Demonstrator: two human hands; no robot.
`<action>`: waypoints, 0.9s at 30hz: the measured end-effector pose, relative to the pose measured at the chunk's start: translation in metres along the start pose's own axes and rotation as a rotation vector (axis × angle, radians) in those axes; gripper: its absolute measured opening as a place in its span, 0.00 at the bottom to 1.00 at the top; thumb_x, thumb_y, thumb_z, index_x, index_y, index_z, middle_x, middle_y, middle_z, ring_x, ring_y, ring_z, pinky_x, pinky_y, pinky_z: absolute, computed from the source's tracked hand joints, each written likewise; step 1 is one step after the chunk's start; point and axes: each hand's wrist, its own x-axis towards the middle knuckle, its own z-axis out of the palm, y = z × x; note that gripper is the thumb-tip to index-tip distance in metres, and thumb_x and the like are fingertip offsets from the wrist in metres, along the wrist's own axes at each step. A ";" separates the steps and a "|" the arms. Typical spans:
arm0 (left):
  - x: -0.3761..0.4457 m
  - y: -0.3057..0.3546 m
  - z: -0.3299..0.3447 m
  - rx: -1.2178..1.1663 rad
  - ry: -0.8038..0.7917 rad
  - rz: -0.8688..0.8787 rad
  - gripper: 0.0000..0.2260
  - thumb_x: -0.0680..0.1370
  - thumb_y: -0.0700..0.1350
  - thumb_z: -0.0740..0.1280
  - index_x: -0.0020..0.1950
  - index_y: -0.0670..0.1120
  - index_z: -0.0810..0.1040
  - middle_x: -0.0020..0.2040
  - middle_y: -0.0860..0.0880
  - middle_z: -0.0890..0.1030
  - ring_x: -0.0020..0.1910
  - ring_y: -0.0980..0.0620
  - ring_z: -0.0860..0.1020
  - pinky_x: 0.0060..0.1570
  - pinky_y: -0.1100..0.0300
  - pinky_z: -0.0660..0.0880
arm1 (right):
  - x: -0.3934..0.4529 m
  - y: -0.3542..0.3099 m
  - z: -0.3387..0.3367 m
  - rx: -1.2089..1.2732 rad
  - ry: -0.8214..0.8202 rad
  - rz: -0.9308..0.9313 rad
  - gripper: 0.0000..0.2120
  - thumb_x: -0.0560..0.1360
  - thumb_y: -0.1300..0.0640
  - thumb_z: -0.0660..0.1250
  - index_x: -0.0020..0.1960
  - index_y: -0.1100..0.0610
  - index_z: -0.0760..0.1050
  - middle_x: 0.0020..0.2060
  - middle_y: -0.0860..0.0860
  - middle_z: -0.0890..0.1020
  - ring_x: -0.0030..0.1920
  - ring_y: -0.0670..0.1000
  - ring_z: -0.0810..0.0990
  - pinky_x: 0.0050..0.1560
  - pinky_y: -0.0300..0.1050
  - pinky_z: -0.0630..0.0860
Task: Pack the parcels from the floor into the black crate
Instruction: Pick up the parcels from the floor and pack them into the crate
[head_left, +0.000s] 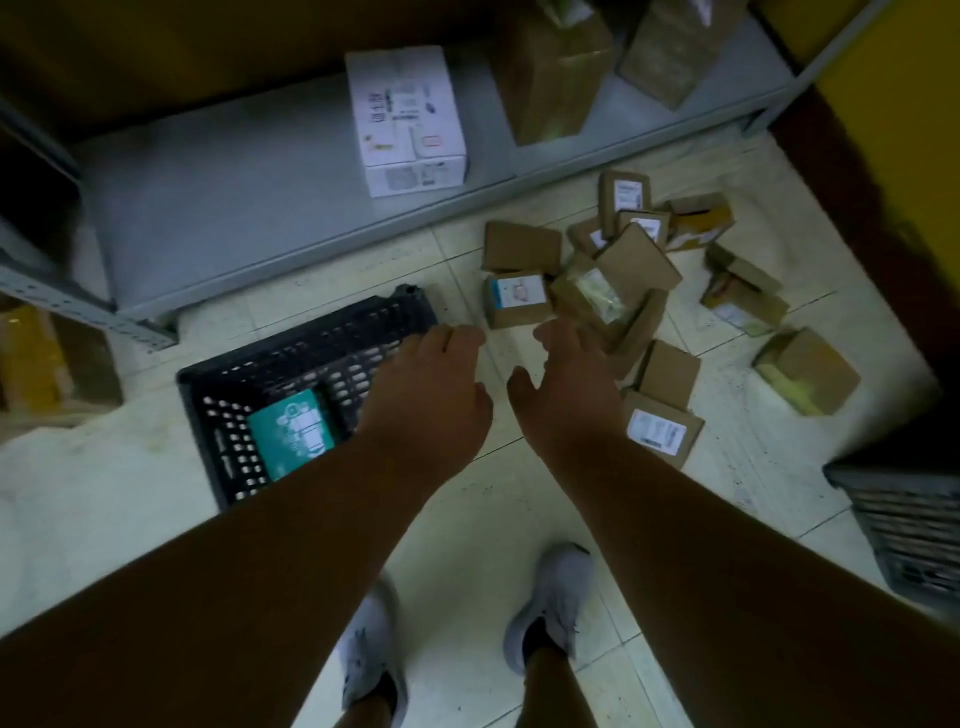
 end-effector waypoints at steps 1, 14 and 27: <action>0.006 0.013 0.009 0.007 -0.008 0.002 0.21 0.79 0.48 0.62 0.72 0.50 0.65 0.69 0.47 0.70 0.66 0.47 0.69 0.65 0.51 0.67 | 0.003 0.014 -0.008 0.011 0.011 0.007 0.23 0.75 0.54 0.68 0.69 0.54 0.69 0.62 0.53 0.74 0.60 0.54 0.75 0.57 0.48 0.74; 0.090 0.199 0.080 0.100 -0.099 0.171 0.21 0.77 0.48 0.65 0.69 0.49 0.69 0.63 0.47 0.76 0.61 0.46 0.74 0.57 0.48 0.74 | 0.052 0.161 -0.121 0.126 0.012 0.181 0.25 0.77 0.53 0.66 0.72 0.52 0.65 0.67 0.54 0.73 0.65 0.56 0.73 0.61 0.51 0.73; 0.263 0.135 0.296 0.233 -0.320 0.154 0.25 0.77 0.41 0.64 0.73 0.50 0.63 0.67 0.46 0.71 0.64 0.46 0.72 0.60 0.50 0.72 | 0.215 0.307 0.055 0.039 0.016 0.354 0.26 0.76 0.60 0.63 0.72 0.48 0.65 0.64 0.55 0.71 0.61 0.58 0.75 0.58 0.58 0.78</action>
